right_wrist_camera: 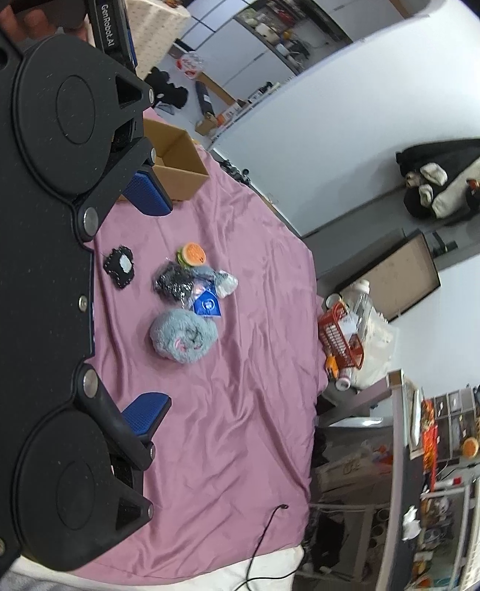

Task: Organize soft objects
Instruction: 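Move both grippers down toward the grey fluffy plush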

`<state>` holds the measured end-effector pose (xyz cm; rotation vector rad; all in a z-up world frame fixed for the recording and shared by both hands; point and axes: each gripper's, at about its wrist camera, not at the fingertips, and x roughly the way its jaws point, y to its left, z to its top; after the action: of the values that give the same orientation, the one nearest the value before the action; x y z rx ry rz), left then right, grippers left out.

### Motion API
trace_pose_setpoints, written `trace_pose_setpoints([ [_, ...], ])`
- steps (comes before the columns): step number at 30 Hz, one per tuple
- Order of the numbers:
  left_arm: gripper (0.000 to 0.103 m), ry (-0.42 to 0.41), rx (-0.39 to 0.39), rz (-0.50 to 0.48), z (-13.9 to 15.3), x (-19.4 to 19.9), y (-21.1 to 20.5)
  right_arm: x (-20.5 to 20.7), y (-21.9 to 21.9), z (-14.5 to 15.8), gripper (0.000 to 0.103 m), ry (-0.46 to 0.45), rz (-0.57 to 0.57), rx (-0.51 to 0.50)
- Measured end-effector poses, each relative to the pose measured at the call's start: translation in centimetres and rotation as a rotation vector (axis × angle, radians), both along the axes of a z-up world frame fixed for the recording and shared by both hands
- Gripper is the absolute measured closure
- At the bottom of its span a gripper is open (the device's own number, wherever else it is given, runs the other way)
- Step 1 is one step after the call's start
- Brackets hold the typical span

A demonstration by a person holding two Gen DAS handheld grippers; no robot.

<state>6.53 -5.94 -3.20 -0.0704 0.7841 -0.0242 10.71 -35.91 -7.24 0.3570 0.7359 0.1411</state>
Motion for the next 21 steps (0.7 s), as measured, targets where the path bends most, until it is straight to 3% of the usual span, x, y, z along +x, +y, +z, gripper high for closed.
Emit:
trace_pose_setpoints([
  [5,0.002,0.020,0.003,-0.034,-0.8,2.4,-2.2,1.2,-1.8,-1.1,0.004,0.005,-0.033,0.040],
  [21,0.009,0.040,-0.022,-0.120,-3.8,7.9,-9.4,5.4,-7.2,-5.9,0.029,0.091,-0.083,0.170],
])
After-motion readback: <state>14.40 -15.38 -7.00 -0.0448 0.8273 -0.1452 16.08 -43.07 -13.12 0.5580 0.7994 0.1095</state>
